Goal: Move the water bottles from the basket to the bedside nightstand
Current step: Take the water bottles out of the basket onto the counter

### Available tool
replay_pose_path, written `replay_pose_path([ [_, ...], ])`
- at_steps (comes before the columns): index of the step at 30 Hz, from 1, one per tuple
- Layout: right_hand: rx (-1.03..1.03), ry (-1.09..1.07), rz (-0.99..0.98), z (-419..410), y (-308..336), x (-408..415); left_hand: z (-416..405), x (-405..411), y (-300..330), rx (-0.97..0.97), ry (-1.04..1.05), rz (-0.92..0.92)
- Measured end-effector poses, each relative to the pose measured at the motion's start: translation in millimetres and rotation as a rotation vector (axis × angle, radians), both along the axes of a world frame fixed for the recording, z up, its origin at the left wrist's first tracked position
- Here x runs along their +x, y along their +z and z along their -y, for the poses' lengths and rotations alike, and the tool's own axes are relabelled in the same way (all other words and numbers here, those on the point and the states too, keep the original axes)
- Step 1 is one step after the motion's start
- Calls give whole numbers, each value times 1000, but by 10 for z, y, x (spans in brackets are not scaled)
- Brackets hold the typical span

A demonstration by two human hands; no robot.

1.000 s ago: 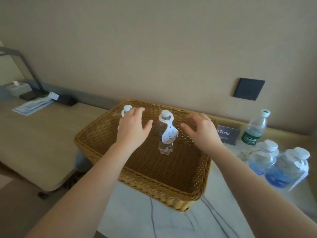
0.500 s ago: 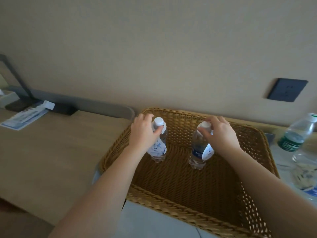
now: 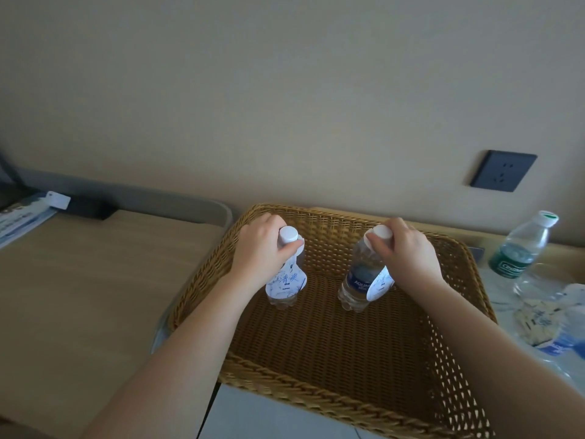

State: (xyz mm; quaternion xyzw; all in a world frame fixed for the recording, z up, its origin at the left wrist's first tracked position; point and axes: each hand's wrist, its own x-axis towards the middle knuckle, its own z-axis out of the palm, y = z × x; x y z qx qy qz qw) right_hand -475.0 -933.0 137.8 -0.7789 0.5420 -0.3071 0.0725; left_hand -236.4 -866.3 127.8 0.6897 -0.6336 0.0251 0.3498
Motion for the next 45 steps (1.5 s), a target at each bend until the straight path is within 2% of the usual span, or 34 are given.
replay_pose_path([
  [8,-246,-20,176,-266,985,-608,-67,-588,838,-115,-234,-111],
  [13,-299,-65,143,-503,1554,-1290,-85,-1244,1365,-228,-360,-104],
  [18,-308,-114,95,-766,1722,-2121,-107,-2055,1514,-251,-475,-99],
  [24,-236,-115,33,-941,1472,-3112,-160,-3008,1336,-219,-520,-162],
  [31,-101,-39,42,-811,762,-3862,-214,-3760,942,-153,-411,-162],
  [37,-29,-3,109,-737,225,-3981,-309,-3997,378,-49,-366,-220],
  [45,74,53,109,-708,-173,-3774,-364,-3962,-108,29,-335,-91],
])
